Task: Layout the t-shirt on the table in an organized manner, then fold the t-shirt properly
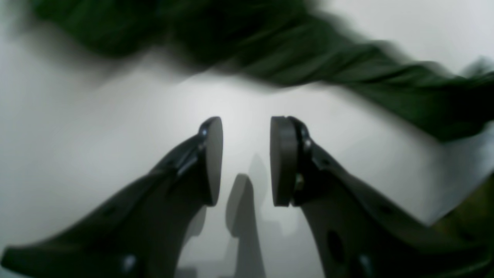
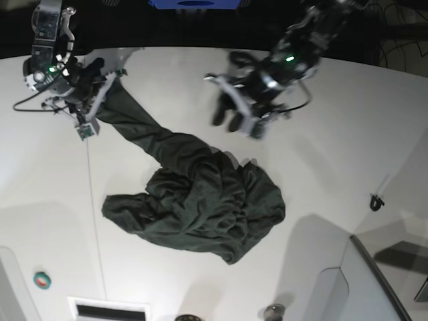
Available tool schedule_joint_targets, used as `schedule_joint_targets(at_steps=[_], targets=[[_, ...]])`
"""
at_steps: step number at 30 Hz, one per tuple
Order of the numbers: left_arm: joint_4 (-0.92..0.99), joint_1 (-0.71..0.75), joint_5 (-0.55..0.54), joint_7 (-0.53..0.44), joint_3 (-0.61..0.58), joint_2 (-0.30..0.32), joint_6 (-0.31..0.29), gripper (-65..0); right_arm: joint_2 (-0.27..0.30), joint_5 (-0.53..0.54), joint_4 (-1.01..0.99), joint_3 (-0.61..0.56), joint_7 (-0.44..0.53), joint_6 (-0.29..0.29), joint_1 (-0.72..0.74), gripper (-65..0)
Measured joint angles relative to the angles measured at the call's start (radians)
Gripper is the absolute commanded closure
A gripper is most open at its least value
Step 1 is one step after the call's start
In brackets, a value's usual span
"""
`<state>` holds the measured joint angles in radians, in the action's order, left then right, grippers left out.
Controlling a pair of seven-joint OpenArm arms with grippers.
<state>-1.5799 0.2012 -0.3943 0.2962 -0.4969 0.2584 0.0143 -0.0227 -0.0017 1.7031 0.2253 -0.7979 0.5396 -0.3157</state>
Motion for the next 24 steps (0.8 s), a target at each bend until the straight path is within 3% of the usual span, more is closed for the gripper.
schedule_joint_targets(at_steps=[3, 5, 9, 12, 17, 21, 24], targets=[[0.117, -0.097, 0.005, -0.016, -0.032, -0.128, -0.008, -20.4, -0.002, -0.047, 0.068, 0.000, -0.079, 0.000, -0.012, -35.6], [0.223, -0.145, 0.007, -0.018, -0.030, -0.196, 0.003, -20.4, 0.000, -0.097, 0.121, 0.007, -0.097, 0.000, -0.015, -46.4], [0.468, -0.245, 0.100, -0.018, -0.035, -0.279, 0.003, -20.4, 0.007, -0.084, 0.177, 0.010, -0.088, 0.000, 0.032, -44.1], [0.607, -0.283, 0.218, -0.136, -0.029, -0.320, -0.006, -20.4, 0.053, -0.089, 0.153, 0.011, -0.090, 0.000, 0.142, -43.4], [0.659, -0.272, 0.315, -0.221, -0.031, -0.321, -0.011, -20.4, 0.076, -0.080, -0.074, 0.013, -0.083, 0.002, 0.360, -43.7], [0.577, -0.193, 0.276, -0.288, -0.006, -0.209, -0.048, -20.4, 0.079, -0.087, -0.359, 0.013, -0.066, 0.003, 0.561, -49.1], [0.497, -0.119, 0.228, -0.294, 0.114, -0.139, -0.047, -20.4, 0.083, -0.089, -0.544, 0.013, 0.052, 0.000, 0.651, -49.4]])
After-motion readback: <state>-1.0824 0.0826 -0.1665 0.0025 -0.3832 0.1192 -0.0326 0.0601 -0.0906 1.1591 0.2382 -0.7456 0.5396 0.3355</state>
